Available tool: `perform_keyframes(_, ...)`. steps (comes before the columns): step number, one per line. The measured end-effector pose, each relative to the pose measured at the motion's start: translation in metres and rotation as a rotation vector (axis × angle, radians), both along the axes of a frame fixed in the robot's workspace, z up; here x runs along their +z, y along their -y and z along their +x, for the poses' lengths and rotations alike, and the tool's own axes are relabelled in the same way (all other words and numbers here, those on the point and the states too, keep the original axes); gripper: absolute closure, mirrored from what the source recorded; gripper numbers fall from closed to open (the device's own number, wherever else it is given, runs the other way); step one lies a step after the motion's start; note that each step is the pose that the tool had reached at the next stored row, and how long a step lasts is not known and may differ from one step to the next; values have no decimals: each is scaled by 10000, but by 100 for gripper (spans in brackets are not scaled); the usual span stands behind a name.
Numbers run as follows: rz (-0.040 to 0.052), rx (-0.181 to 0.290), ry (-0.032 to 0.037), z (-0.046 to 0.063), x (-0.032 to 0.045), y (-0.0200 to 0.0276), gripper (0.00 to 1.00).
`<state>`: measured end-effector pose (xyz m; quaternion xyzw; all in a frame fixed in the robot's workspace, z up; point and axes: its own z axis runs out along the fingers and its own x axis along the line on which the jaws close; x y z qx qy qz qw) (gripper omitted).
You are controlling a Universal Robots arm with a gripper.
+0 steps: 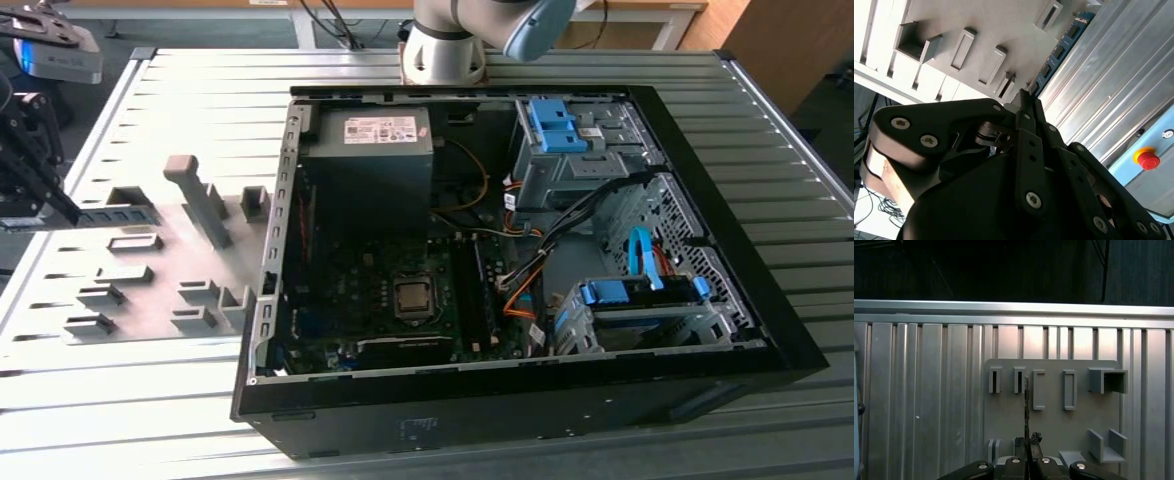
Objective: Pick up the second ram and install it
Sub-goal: 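Pick up the second ram and move it above second insertion slot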
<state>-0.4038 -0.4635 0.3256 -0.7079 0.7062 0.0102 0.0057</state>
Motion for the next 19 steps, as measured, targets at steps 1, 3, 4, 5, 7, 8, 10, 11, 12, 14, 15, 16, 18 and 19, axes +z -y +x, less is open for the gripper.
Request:
perform_keyframes(1,0,0,0,0,8,0,86)
perform_keyframes(3,0,0,-1,0,24,0,86)
perform_keyframes(4,0,0,-1,0,31,0,86)
perform_keyframes(5,0,0,0,0,41,0,86)
perform_keyframes(7,1,0,1,0,60,0,86)
perform_keyframes(8,0,1,-1,0,70,0,86)
perform_keyframes(10,0,0,0,0,90,0,86)
perform_keyframes(11,0,0,0,0,106,0,86)
perform_keyframes(12,0,0,0,0,121,0,86)
perform_keyframes(14,0,0,0,0,155,0,86)
perform_keyframes(15,0,0,-1,0,172,0,86)
perform_keyframes(16,0,0,-1,0,188,0,86)
perform_keyframes(18,0,0,0,0,219,0,86)
perform_keyframes(19,1,0,1,0,238,0,86)
